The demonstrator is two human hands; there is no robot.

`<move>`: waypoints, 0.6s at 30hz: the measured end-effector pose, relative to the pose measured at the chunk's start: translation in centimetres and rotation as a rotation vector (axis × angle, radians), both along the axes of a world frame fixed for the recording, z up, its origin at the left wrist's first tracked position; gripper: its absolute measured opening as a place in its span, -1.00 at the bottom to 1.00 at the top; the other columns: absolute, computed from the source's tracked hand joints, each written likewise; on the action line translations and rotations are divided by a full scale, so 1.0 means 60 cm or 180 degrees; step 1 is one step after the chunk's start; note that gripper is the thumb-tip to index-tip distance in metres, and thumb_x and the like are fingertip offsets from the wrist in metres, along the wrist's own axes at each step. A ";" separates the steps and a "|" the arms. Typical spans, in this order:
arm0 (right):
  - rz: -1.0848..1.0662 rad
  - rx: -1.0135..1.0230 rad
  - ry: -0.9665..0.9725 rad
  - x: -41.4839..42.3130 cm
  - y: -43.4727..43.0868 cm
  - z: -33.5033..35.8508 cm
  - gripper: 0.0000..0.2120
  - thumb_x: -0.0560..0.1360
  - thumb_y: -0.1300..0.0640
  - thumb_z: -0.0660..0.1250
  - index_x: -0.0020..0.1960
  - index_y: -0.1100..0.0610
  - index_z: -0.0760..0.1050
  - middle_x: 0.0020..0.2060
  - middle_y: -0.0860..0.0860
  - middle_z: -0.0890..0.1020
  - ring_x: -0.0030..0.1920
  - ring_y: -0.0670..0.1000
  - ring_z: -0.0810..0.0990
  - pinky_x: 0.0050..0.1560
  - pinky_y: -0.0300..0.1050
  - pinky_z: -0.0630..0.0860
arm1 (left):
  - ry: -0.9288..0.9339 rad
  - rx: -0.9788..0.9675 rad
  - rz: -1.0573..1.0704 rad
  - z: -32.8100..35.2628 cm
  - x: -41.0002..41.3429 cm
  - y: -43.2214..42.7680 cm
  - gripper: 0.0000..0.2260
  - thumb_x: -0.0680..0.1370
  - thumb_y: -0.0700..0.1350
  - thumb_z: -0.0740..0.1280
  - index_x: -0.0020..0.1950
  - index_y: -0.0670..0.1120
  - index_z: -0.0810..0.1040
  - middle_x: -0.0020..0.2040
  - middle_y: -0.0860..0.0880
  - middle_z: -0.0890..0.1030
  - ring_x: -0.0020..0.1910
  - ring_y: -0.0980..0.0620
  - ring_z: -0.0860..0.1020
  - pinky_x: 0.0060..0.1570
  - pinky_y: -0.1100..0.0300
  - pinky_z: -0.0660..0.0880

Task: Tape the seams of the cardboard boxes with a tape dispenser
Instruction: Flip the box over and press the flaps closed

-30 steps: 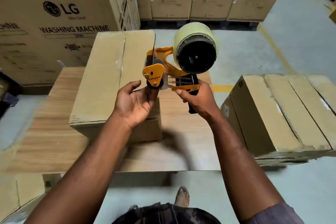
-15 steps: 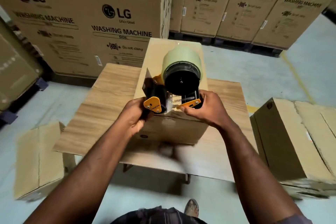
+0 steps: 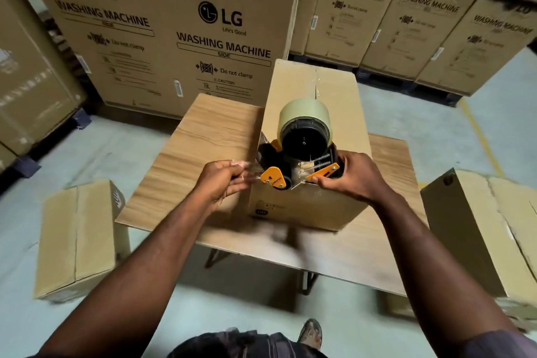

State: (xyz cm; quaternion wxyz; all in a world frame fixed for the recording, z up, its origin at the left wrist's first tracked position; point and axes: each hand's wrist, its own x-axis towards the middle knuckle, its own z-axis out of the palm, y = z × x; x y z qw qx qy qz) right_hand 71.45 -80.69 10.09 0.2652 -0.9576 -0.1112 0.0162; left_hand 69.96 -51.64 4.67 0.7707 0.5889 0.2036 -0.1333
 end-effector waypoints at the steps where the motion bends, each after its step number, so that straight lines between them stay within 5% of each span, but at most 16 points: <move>1: 0.0004 -0.0039 -0.0015 0.001 0.002 0.002 -0.73 0.30 -0.19 0.59 -0.15 -0.07 0.63 -0.32 -0.18 0.68 -0.23 -0.18 0.63 -0.18 -0.10 0.53 | -0.0003 -0.0021 0.0038 -0.005 0.002 0.001 -0.84 0.65 -0.30 0.23 0.05 -0.23 0.61 -0.26 -0.11 0.71 -0.30 0.02 0.70 -0.17 0.21 0.65; 7: 0.0024 -0.0242 0.0103 0.007 0.018 0.003 -0.60 0.17 -0.40 0.39 -0.25 -0.11 0.52 -0.37 -0.17 0.63 -0.30 -0.17 0.58 -0.25 -0.10 0.48 | 0.0010 0.0117 0.0326 -0.029 0.012 -0.014 -0.87 0.63 -0.27 0.28 -0.07 -0.18 0.59 -0.20 -0.16 0.69 -0.32 0.02 0.69 -0.15 0.13 0.63; 13: 0.0122 -0.0304 0.0192 0.010 0.017 -0.001 -0.45 0.15 -0.42 0.32 -0.11 -0.02 0.61 -0.29 -0.11 0.69 -0.24 -0.07 0.64 -0.17 -0.07 0.55 | -0.0240 0.1100 0.0654 -0.069 0.014 -0.038 -0.88 0.55 -0.09 0.37 -0.18 0.00 0.63 -0.17 -0.02 0.72 -0.14 -0.05 0.69 -0.05 0.00 0.65; 18: 0.0064 -0.0293 0.0183 0.014 0.012 -0.011 -0.48 0.18 -0.41 0.37 -0.08 -0.04 0.61 -0.26 -0.12 0.70 -0.20 -0.06 0.65 -0.12 0.00 0.61 | -0.0402 0.1511 0.0901 -0.071 0.005 -0.065 -0.86 0.56 -0.20 0.38 -0.12 0.04 0.56 -0.12 0.05 0.66 -0.16 0.06 0.60 -0.23 0.17 0.47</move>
